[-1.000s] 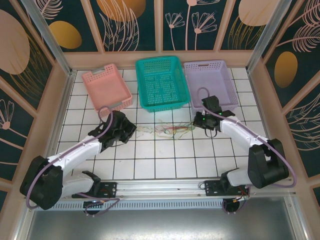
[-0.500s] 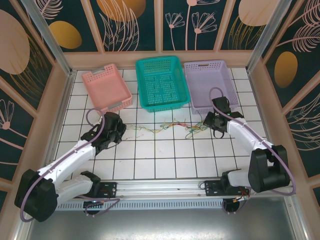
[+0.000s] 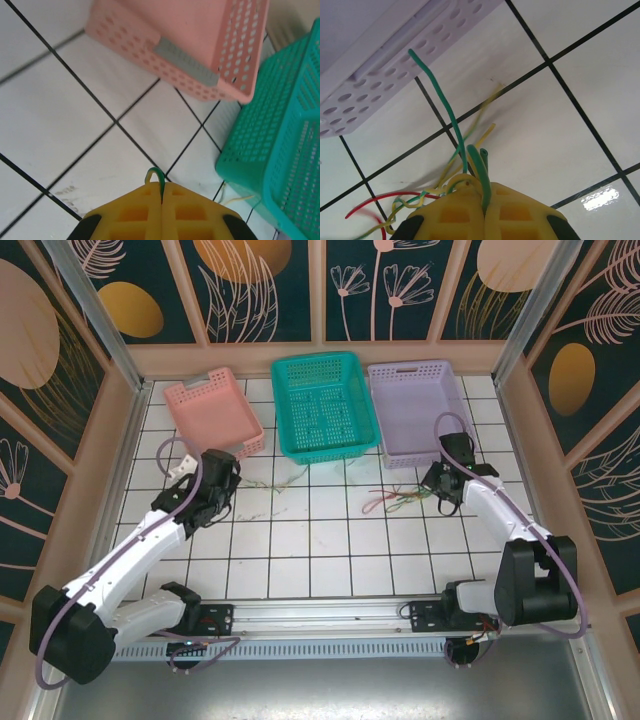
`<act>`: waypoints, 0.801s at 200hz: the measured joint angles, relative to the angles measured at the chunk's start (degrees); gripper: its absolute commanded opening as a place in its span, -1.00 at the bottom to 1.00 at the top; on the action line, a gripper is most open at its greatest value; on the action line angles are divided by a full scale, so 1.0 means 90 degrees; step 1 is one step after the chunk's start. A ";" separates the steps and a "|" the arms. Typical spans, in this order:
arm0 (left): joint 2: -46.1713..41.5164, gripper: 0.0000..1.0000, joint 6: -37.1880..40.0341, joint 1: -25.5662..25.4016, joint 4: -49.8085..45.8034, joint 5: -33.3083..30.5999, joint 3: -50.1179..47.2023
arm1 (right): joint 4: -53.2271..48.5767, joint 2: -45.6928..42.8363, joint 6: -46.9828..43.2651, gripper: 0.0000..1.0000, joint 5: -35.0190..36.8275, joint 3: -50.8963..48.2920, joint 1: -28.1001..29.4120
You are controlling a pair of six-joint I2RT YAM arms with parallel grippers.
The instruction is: Untangle the cables
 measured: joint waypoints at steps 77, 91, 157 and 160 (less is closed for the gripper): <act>0.0046 -1.00 0.0444 0.0000 0.1314 0.1455 -0.0408 | 0.0041 -0.0007 0.0015 -0.82 -0.0209 -0.0068 0.0012; 0.0046 -1.00 0.0602 0.0000 0.1460 0.1736 -0.0430 | 0.0041 -0.0007 0.0002 -0.66 -0.0219 -0.0068 0.0019; 0.0049 -1.00 0.0835 0.0000 0.2266 0.2436 -0.0563 | -0.0075 -0.0005 0.0046 -0.75 -0.0364 0.0257 0.0131; 0.0051 -1.00 0.0835 0.0000 0.2302 0.2450 -0.0563 | -0.0070 -0.0005 0.0061 -0.72 -0.0367 0.0262 0.0131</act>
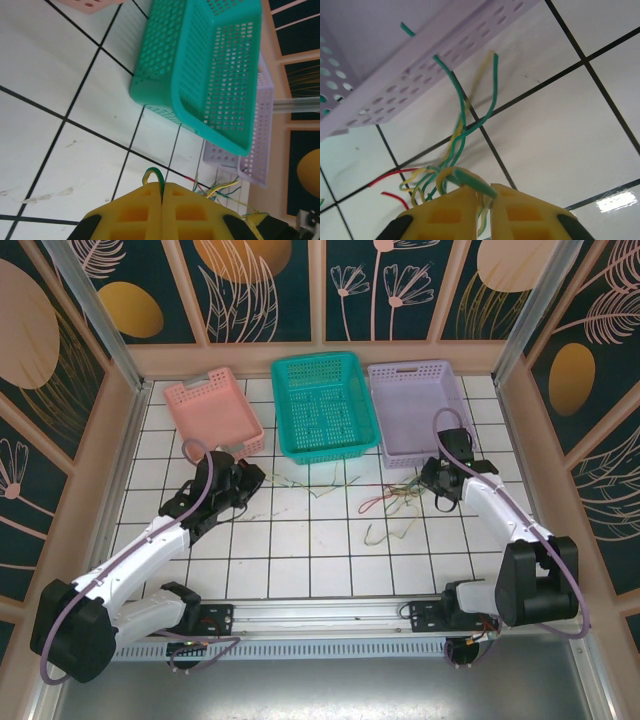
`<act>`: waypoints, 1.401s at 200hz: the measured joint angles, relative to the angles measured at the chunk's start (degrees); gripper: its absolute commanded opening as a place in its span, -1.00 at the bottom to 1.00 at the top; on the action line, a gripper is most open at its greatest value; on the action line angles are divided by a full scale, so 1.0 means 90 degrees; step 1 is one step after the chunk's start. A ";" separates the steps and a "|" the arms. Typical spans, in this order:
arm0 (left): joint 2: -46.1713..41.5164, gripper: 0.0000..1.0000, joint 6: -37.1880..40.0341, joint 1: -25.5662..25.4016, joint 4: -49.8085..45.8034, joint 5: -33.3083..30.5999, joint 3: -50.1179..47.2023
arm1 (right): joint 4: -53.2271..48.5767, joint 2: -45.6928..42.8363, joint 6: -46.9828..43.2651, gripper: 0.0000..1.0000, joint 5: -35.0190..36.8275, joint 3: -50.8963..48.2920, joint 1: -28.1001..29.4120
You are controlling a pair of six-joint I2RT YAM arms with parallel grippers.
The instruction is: Untangle the cables
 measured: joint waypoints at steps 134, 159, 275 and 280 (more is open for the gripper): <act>0.0044 -1.00 0.0323 0.0000 0.0814 0.0712 0.0000 | -0.0481 -0.0483 0.0760 0.10 0.0066 0.0670 0.0223; 0.0112 -1.00 0.0476 0.0000 0.1180 0.0891 0.0002 | -0.0401 -0.0588 0.0607 0.02 0.0153 0.1066 0.0947; 0.0935 -1.00 0.2720 0.0000 0.1914 0.2431 0.1304 | 0.0777 0.1375 -0.1355 0.08 -0.2205 0.3441 0.3126; 0.0981 -1.00 0.2766 0.0000 0.1914 0.2492 0.1348 | 0.0719 0.1440 -0.1467 0.08 -0.2251 0.3441 0.3126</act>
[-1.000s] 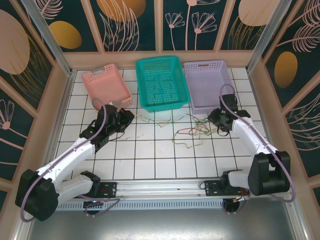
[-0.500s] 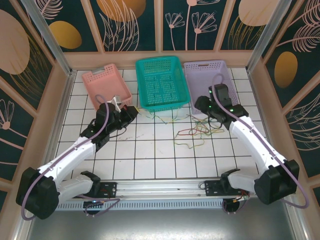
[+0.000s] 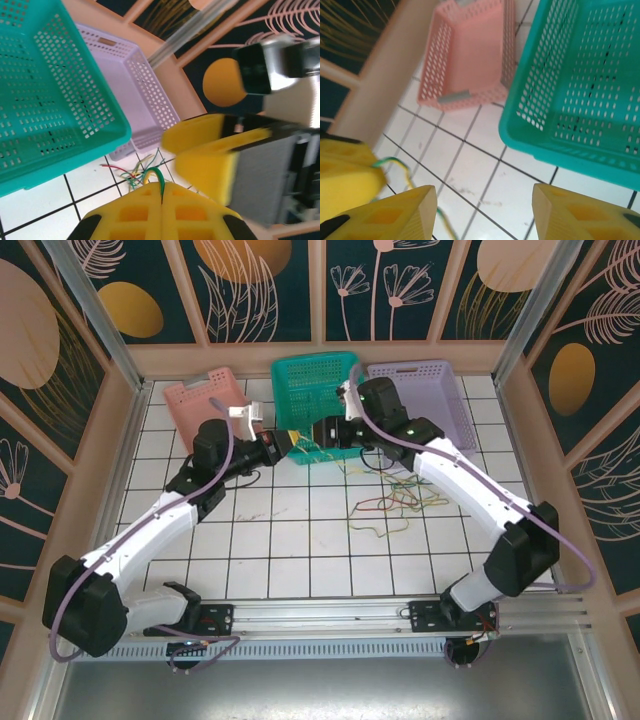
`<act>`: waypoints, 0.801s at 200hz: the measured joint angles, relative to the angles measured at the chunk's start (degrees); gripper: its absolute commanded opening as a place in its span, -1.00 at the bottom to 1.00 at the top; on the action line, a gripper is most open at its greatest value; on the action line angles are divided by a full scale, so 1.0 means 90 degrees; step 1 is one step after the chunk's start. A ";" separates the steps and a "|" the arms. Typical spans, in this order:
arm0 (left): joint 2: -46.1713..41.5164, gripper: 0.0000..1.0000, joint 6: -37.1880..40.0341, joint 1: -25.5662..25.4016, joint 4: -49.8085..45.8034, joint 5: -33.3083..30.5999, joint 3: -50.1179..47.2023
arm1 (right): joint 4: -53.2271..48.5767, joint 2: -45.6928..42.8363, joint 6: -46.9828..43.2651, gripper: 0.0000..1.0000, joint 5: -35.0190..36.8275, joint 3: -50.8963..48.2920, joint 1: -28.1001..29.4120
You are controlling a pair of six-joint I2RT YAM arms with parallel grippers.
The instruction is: Untangle the cables
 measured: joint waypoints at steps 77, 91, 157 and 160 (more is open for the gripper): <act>0.0340 -1.00 0.0364 0.0007 -0.0170 0.0539 0.0318 | -0.0112 0.0070 -0.0801 0.04 -0.0272 -0.0010 -0.0024; 0.0340 -1.00 0.0401 0.0007 -0.0216 0.0556 0.0330 | -0.0027 -0.0041 -0.0794 0.08 -0.0272 -0.0155 -0.0027; 0.0357 -1.00 0.0478 0.0005 -0.0248 0.0554 0.0413 | 0.0209 -0.0862 -0.0806 0.22 -0.0733 -0.0755 -0.0029; 0.0357 -1.00 0.0481 0.0005 -0.0248 0.0554 0.0413 | 0.0216 -0.0869 -0.0811 0.21 -0.0758 -0.0770 -0.0029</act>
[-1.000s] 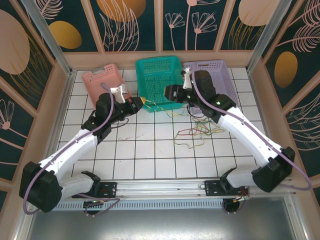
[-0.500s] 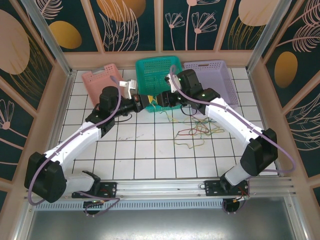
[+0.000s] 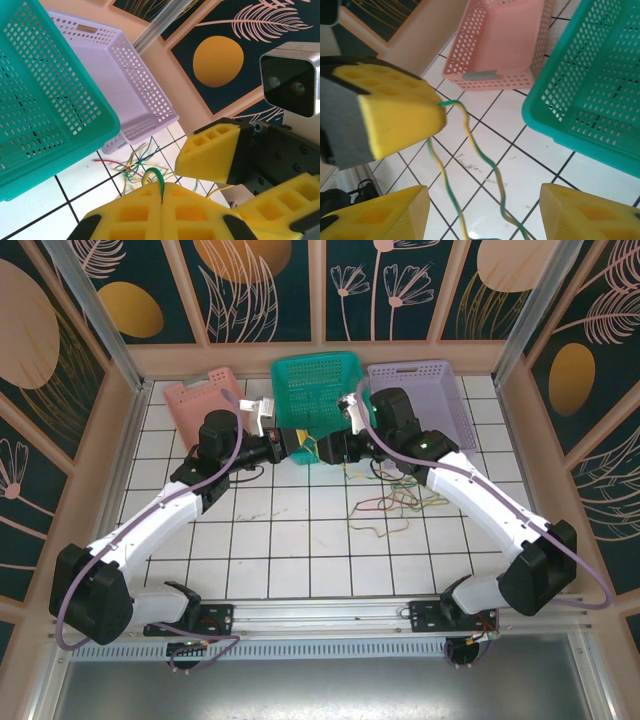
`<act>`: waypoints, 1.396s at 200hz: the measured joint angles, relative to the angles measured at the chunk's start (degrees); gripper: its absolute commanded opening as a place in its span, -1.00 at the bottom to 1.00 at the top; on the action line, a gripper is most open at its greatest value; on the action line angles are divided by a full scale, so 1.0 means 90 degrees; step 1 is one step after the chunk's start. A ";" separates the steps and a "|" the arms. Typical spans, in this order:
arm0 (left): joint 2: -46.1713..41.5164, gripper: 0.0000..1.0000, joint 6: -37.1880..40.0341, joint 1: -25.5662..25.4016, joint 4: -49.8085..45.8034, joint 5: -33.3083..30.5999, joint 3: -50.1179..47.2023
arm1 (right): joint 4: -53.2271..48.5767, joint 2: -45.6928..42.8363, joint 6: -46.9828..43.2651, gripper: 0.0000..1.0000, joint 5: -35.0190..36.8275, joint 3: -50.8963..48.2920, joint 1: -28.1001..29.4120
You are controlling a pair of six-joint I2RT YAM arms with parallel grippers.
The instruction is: Untangle the cables
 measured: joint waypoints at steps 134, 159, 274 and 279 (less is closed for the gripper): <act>0.0350 -1.00 0.0311 0.0000 -0.0512 0.0357 0.0554 | -0.0138 0.0903 -0.1054 -1.00 0.1183 0.0420 0.0102; 0.0549 -1.00 0.0561 -0.0005 -0.0913 0.0352 0.0809 | -0.0143 0.0882 -0.1445 -1.00 0.1989 0.0442 0.0192; 0.0206 0.36 -0.0376 -0.0017 -0.0743 -0.0318 0.0952 | -0.0486 0.1037 -0.0316 -1.00 0.1853 0.1205 -0.0920; 0.0151 0.37 -0.0534 -0.0017 -0.0566 -0.0318 0.0872 | -0.0500 0.1061 -0.0126 -1.00 0.1705 0.1253 -0.1018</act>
